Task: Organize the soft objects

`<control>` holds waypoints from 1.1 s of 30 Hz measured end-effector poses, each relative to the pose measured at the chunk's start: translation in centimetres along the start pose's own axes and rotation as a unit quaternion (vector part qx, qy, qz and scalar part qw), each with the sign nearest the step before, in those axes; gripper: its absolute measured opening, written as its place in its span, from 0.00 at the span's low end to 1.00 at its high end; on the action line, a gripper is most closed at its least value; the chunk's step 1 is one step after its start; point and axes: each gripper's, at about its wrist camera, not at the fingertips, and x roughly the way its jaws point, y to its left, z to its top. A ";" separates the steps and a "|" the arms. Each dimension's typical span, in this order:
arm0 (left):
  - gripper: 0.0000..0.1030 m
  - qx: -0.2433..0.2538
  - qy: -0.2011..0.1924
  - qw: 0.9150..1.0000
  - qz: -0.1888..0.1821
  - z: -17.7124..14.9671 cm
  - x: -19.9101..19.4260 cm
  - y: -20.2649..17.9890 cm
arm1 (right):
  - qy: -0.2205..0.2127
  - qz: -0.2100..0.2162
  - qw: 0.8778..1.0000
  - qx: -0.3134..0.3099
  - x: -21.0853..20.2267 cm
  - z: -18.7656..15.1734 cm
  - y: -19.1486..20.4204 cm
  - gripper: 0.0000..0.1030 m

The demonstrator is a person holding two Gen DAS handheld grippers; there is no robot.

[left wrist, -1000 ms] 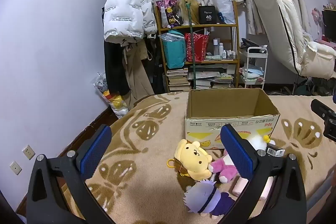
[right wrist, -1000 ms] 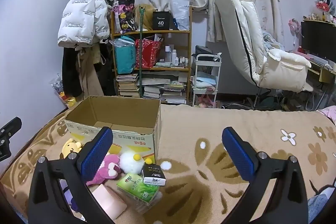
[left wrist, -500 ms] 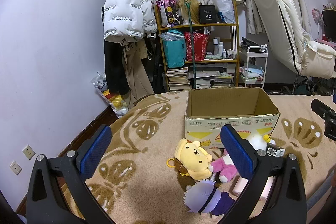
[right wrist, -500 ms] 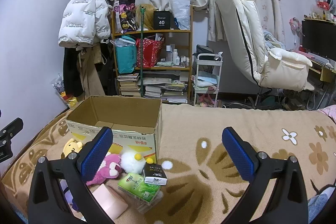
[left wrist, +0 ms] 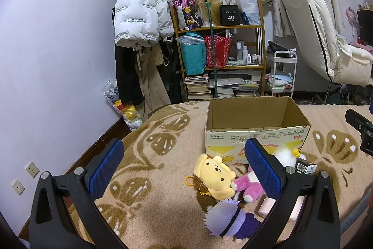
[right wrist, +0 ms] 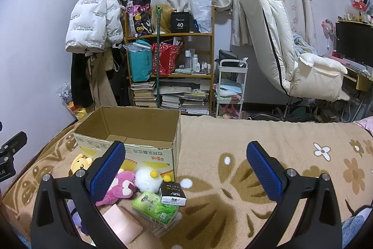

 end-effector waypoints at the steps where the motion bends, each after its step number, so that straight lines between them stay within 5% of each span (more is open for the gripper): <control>1: 0.99 0.000 0.000 1.000 0.000 0.0 0.0 0.0 | 0.001 0.001 1.000 0.000 0.1 -0.1 0.1 1.00; 33: 0.99 0.002 0.002 1.000 0.001 0.0 0.0 0.0 | 0.000 0.008 1.000 -0.002 -0.3 0.1 0.3 1.00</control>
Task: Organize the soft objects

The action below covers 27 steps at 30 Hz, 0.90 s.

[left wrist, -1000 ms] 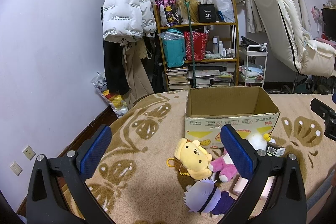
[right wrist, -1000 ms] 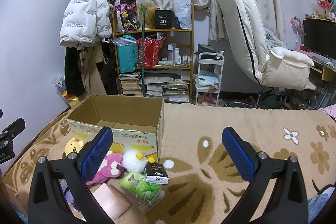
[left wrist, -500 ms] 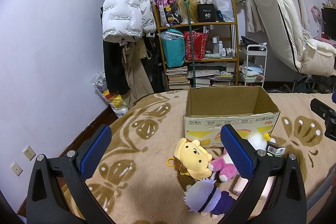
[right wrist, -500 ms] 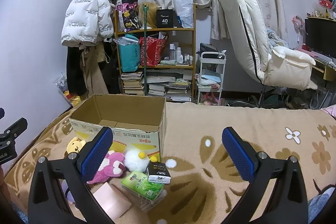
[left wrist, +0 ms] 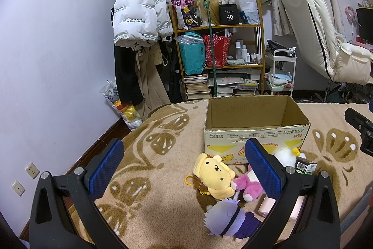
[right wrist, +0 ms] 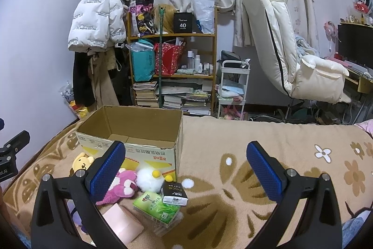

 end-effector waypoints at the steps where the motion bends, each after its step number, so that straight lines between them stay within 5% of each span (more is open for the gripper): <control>1: 0.99 0.000 0.000 1.000 0.000 0.0 0.0 0.0 | 0.000 -0.001 1.000 0.000 0.0 0.0 0.0 1.00; 27: 0.99 0.001 0.004 1.000 -0.003 -0.2 0.0 -0.1 | 0.002 0.000 1.000 -0.004 -0.1 0.4 -0.2 1.00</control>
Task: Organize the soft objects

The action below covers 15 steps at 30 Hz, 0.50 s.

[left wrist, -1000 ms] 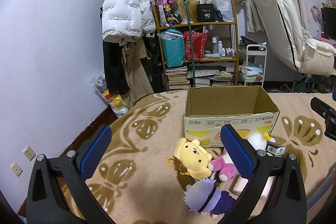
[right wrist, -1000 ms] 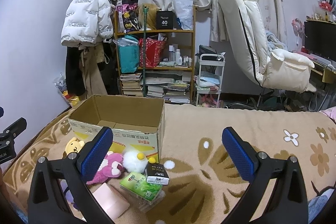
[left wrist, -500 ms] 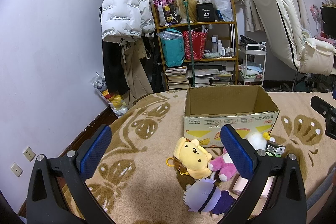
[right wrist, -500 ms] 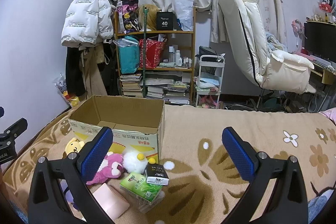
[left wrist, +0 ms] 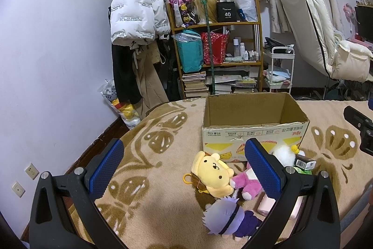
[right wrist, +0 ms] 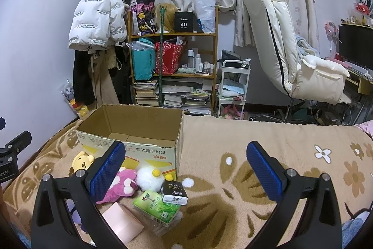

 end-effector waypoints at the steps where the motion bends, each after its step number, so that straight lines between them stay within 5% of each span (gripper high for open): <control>1: 0.99 0.000 0.000 1.000 0.000 -0.1 0.1 0.0 | 0.000 0.000 1.000 0.001 0.0 0.1 0.0 1.00; 15: 0.99 0.002 0.007 1.000 -0.007 -0.2 0.4 -0.3 | 0.004 0.001 1.000 0.001 0.2 -0.1 0.0 1.00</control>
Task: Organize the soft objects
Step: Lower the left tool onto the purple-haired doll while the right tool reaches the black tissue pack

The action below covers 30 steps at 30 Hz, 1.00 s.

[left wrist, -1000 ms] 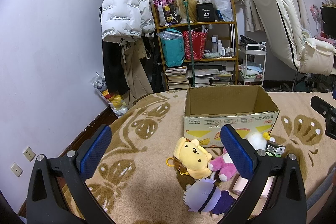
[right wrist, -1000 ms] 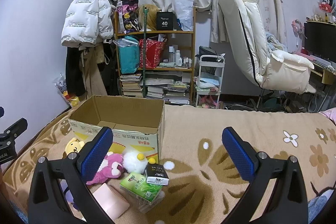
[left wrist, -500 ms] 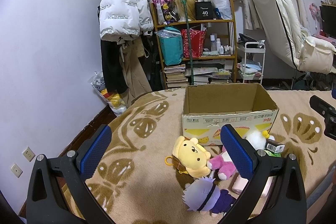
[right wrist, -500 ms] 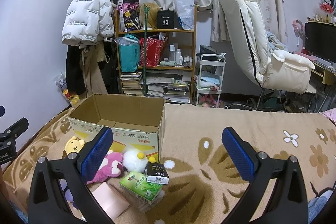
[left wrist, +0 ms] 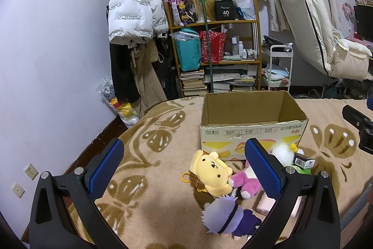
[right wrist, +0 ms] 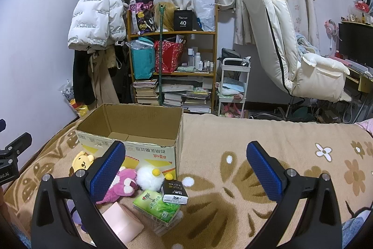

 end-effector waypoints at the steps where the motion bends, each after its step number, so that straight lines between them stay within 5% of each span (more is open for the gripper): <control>1: 0.99 0.001 0.002 1.000 0.000 0.1 0.0 0.2 | 0.003 0.001 1.000 0.000 0.1 -0.1 0.0 1.00; 13: 0.99 0.033 0.108 0.993 -0.024 -0.9 4.5 -1.6 | 0.079 0.009 0.997 -0.005 4.2 -0.8 0.4 1.00; 30: 0.99 0.072 0.290 0.952 -0.067 -4.7 11.9 -4.6 | 0.190 0.025 0.981 0.030 11.4 -3.4 0.0 1.00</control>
